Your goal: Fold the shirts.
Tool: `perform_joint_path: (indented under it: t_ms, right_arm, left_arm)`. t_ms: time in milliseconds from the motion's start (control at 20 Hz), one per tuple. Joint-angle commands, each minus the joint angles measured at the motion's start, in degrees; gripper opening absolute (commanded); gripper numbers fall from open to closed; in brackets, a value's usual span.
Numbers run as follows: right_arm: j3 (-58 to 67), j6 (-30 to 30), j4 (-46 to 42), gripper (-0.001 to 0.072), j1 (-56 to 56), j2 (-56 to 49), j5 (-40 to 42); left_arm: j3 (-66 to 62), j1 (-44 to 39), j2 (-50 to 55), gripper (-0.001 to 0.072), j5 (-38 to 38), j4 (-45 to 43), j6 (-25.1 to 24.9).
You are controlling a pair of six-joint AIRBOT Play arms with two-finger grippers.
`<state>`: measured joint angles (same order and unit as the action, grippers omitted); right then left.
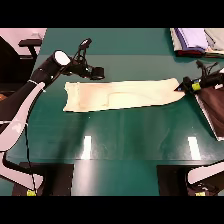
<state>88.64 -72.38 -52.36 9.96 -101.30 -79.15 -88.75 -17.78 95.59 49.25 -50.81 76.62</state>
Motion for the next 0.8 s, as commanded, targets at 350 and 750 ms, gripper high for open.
perform_joint_path:
  t_ms: [350,750]
  right_arm:
    - [22.93,-6.51,0.39,0.0017,-13.79,8.44,-7.06]
    - [27.98,-7.78,0.42,0.0017,-30.45,8.44,-3.72]
  left_arm:
    - [-0.48,-6.43,7.04,0.0026,-1.70,1.18,0.02]
    - [-5.70,-8.90,14.99,0.0025,-1.27,4.76,0.17]
